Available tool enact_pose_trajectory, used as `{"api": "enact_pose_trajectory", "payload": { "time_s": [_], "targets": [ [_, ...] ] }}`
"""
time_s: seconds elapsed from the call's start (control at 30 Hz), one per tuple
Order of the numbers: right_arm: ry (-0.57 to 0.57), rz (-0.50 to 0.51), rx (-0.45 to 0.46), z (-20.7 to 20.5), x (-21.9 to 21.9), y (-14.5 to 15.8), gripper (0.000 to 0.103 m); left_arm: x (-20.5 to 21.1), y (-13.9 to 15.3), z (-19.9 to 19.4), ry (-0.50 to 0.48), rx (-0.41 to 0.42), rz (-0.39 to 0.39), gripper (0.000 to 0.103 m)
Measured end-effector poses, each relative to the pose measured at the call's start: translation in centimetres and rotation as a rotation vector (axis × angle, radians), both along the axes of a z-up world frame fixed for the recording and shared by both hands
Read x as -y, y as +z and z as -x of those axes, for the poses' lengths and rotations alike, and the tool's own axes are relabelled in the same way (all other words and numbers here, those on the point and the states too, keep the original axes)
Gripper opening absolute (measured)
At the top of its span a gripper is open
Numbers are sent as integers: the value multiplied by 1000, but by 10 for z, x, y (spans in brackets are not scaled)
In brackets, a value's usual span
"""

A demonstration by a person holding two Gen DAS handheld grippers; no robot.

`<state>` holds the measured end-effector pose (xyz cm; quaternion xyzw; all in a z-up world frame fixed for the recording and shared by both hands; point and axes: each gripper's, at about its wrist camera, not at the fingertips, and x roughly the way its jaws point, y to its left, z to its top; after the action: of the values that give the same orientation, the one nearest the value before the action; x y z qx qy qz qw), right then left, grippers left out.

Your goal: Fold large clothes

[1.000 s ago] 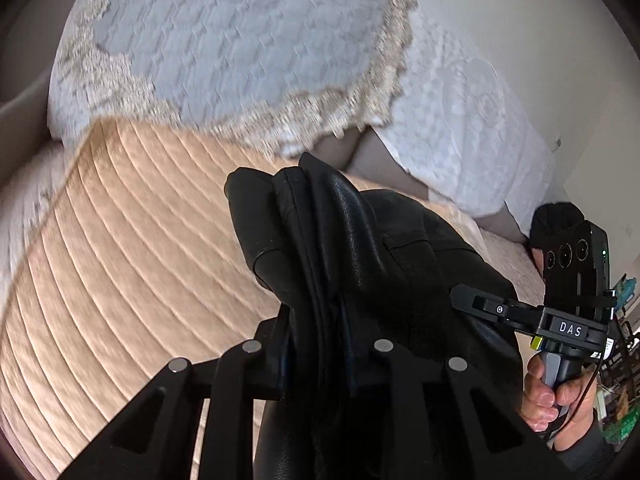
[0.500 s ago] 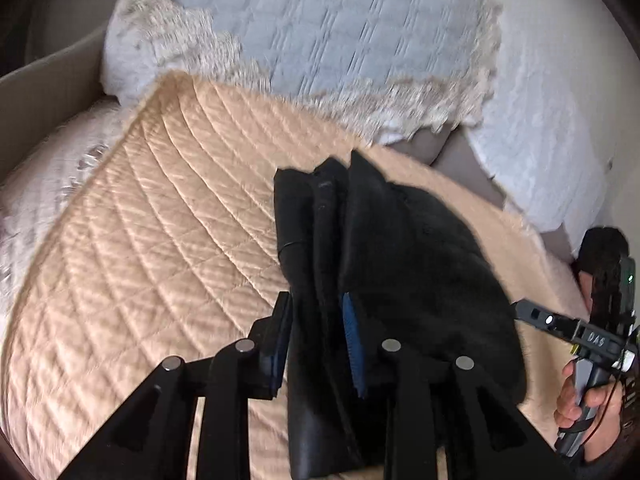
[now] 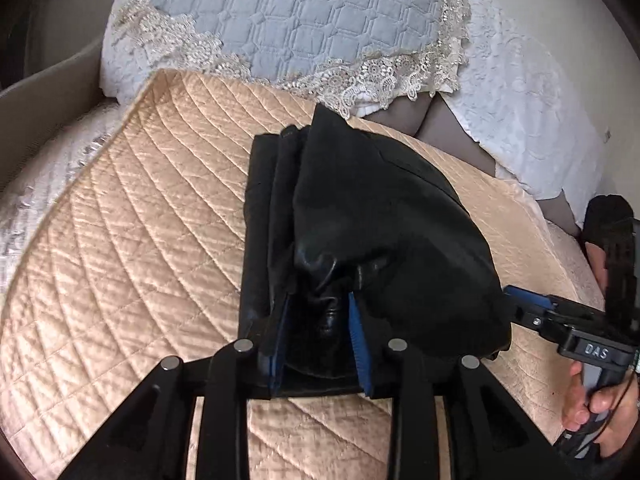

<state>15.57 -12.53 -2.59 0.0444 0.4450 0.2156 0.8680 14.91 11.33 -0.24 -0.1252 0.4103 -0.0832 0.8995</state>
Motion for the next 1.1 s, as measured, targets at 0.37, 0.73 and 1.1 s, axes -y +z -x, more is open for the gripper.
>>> {"api": "enact_pose_trajectory", "payload": {
  "time_s": [0.37, 0.73, 1.1],
  "targets": [
    [1, 20, 103, 74, 4, 28, 54, 29, 33, 76, 63, 5, -119, 53],
    [-7, 62, 94, 100, 0, 9, 60, 42, 25, 94, 101, -4, -185, 63],
    [-5, 72, 77, 103, -4, -2, 60, 46, 11, 96, 92, -27, -231, 63]
  ]
}}
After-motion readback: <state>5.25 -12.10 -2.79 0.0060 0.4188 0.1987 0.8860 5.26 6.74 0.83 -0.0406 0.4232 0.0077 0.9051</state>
